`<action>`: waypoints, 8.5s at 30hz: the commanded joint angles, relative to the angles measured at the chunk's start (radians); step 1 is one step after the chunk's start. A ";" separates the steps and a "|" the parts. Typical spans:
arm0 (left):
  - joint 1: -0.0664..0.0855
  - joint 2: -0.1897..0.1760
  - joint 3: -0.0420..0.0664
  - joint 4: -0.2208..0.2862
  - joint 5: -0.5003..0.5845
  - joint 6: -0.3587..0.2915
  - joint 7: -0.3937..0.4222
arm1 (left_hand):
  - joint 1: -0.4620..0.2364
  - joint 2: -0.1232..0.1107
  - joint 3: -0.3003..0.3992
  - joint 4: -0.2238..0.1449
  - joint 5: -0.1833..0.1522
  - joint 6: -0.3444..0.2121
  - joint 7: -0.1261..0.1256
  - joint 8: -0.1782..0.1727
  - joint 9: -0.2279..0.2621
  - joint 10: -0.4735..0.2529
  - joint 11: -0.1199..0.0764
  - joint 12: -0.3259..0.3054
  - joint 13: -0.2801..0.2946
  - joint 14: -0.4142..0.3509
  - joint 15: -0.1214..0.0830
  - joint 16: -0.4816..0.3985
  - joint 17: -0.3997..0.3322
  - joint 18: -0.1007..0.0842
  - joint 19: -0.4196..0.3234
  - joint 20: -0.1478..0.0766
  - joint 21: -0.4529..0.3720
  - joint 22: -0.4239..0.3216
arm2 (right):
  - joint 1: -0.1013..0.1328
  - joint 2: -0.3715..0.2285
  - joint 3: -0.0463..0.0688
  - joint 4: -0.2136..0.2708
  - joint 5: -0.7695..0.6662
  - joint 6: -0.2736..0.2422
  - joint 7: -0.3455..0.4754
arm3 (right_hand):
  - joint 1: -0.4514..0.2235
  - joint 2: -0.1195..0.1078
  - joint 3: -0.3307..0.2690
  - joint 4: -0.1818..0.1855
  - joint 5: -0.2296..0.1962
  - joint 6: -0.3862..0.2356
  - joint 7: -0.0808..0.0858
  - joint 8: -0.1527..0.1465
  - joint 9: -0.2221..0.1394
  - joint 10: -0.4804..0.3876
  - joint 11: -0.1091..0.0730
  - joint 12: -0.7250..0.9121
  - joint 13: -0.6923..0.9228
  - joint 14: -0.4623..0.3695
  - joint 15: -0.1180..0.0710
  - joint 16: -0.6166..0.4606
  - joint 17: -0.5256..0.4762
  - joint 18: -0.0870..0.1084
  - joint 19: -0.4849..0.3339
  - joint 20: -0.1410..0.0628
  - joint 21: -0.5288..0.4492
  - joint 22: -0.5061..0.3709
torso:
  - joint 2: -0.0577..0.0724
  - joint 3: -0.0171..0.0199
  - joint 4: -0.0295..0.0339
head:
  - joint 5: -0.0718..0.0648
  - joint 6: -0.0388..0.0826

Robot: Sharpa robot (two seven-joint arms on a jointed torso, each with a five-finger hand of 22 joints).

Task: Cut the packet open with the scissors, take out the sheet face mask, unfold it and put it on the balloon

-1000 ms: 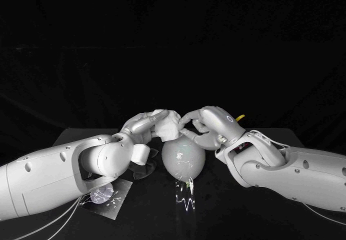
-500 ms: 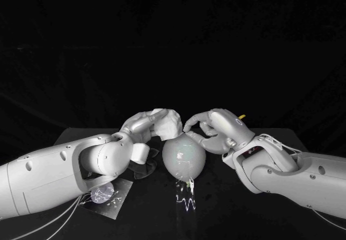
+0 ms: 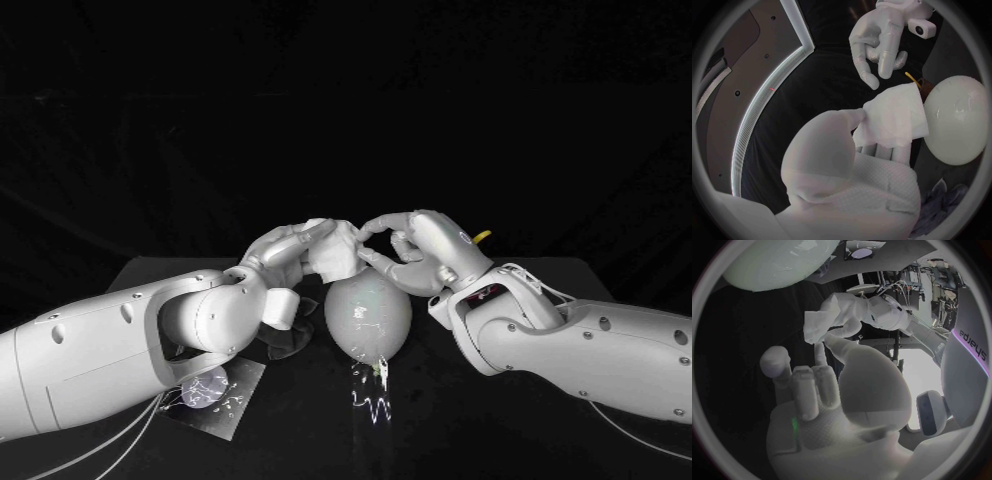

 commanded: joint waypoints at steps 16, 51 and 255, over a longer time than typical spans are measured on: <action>0.002 0.001 0.001 0.014 -0.001 0.011 -0.003 | -0.008 0.030 0.013 -0.008 0.003 -0.038 0.003 0.016 0.021 -0.029 0.001 -0.003 -0.001 0.077 -0.010 0.029 0.010 0.016 0.070 -0.016 0.022 0.003 | -0.001 0.048 0.001 -0.023 -0.032 -0.058 -0.037 | 0.005 -0.022 -0.023 0.015 0.000 -0.021 0.010 -0.032 -0.018 0.065 0.019 -0.020 0.206 0.095 0.019 -0.005 0.237 0.017 -0.031 0.008 -0.029 -0.021 | 0.001 0.0007 -0.0011 | 0.005 0.001; 0.002 0.005 0.002 0.018 -0.001 0.010 0.018 | -0.010 0.031 0.014 -0.013 0.004 -0.044 0.002 0.027 0.029 -0.030 0.000 -0.002 0.000 0.075 -0.010 0.025 0.009 0.015 0.074 -0.017 0.019 0.001 | -0.002 0.041 0.000 -0.014 -0.081 0.044 -0.106 | 0.014 -0.008 -0.053 0.050 0.001 0.098 -0.028 -0.020 -0.030 0.091 -0.013 0.025 0.242 0.104 -0.005 0.004 0.263 0.012 0.006 -0.002 -0.002 0.017 | -0.001 -0.0002 -0.0011 | 0.004 -0.007; 0.036 0.030 0.008 -0.103 -0.133 0.070 -0.060 | -0.034 0.013 0.034 -0.047 0.003 -0.041 0.004 0.080 0.059 -0.014 0.009 -0.001 -0.001 -0.044 0.019 -0.059 -0.026 0.014 -0.035 0.019 -0.057 -0.003 | -0.054 -0.100 -0.006 -0.020 0.800 0.107 0.274 | 0.077 -0.045 -0.016 0.030 0.033 -0.034 0.025 0.009 -0.065 -0.460 0.047 -0.971 -0.636 -0.501 0.066 -0.636 -0.645 0.070 -0.392 0.073 -0.628 -0.340 | 0.000 -0.0002 0.0001 | 0.032 -0.014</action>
